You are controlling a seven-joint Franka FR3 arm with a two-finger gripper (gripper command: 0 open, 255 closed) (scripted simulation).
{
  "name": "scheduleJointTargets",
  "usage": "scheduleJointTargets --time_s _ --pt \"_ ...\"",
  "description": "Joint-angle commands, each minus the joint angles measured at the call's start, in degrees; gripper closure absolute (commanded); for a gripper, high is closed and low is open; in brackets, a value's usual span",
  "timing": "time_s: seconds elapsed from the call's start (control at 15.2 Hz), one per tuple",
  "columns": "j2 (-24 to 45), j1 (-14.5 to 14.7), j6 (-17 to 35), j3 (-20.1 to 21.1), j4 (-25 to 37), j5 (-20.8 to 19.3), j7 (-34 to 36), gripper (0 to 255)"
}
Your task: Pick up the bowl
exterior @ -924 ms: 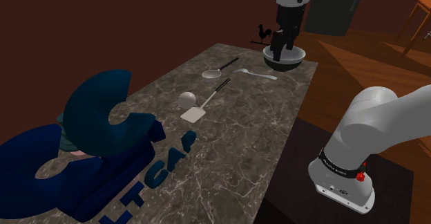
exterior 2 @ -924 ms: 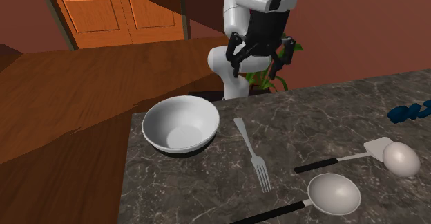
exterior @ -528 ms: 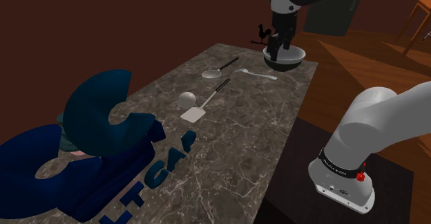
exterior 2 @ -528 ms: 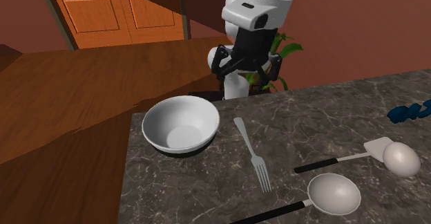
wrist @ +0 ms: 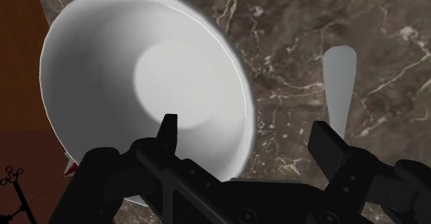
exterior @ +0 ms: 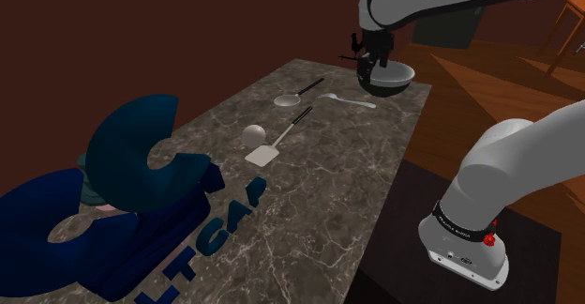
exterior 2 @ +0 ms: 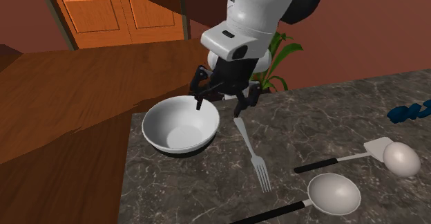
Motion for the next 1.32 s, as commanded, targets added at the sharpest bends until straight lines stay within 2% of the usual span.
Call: scheduleJointTargets --time_s 0.0,0.33,0.4,0.99,1.25 --pt "0.5 -0.1 1.9 -0.2 -1.4 -0.4 0.4 0" --pt "0.8 -0.2 4.6 -0.3 -3.9 -0.7 1.1 0" --pt "0.8 -0.2 4.5 -0.3 -3.7 -0.7 1.1 255" --pt "0.8 -0.2 4.6 -0.3 -3.9 -0.7 1.1 255" --pt "0.5 -0.1 1.6 -0.2 -1.0 -0.3 0.3 255"
